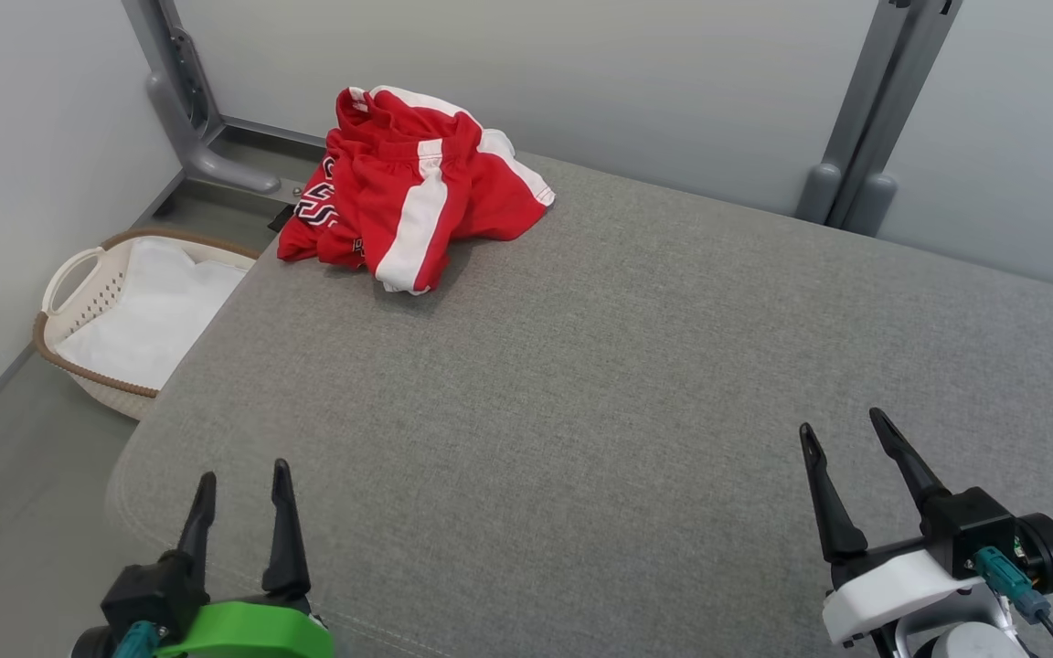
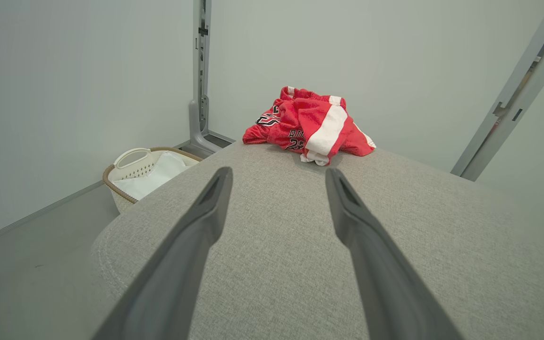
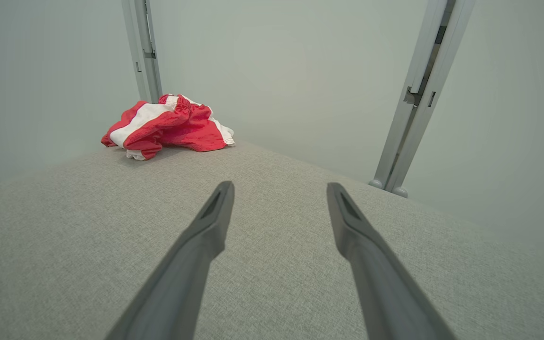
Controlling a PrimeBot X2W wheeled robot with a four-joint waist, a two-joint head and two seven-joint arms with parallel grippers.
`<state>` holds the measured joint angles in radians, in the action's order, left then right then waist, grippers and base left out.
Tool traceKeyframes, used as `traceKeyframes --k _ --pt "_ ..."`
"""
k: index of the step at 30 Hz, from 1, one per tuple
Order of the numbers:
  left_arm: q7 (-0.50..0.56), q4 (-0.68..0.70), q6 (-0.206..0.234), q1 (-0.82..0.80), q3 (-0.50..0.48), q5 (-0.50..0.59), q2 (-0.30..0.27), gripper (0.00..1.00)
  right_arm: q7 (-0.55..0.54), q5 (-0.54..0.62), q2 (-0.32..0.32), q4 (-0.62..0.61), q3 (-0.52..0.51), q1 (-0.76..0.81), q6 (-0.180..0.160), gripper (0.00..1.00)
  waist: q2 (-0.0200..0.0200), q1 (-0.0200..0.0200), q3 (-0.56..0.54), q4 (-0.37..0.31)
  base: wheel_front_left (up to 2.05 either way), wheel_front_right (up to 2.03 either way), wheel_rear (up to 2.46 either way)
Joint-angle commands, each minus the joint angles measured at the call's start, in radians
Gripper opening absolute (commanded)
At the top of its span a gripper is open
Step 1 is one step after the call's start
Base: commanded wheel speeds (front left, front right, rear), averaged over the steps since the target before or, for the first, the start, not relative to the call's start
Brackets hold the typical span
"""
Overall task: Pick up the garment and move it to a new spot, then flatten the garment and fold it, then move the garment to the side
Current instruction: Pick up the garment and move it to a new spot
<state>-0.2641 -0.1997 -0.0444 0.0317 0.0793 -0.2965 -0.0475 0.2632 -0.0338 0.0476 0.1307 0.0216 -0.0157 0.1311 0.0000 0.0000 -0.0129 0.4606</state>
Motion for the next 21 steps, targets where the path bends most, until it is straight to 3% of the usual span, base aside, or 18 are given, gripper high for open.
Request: traceKeyframes --k 1,8,16,21 --pt "-0.001 0.016 0.002 -0.006 -0.017 0.012 -0.005 1.0 0.002 0.007 0.005 0.0 -0.007 0.011 -0.001 1.0 0.0 0.0 0.006 -0.003 0.0 0.0 0.0" --pt "-0.001 0.09 -0.031 -0.097 -0.111 0.063 -0.035 1.0 0.002 0.03 0.005 -0.014 -0.012 -0.009 -0.001 1.0 0.0 0.0 0.054 -0.023 0.0 0.0 0.0" --pt "0.0 0.064 -0.073 -0.39 -0.161 0.065 -0.163 1.0 0.002 0.1 0.005 -0.037 0.002 -0.084 -0.001 1.0 0.0 0.0 0.155 -0.082 0.0 0.0 0.0" --pt "0.026 -0.059 -0.079 -0.614 -0.15 0.048 -0.239 1.0 0.002 0.156 0.005 -0.051 0.015 -0.14 -0.001 1.0 0.0 0.0 0.239 -0.137 0.0 0.0 0.0"
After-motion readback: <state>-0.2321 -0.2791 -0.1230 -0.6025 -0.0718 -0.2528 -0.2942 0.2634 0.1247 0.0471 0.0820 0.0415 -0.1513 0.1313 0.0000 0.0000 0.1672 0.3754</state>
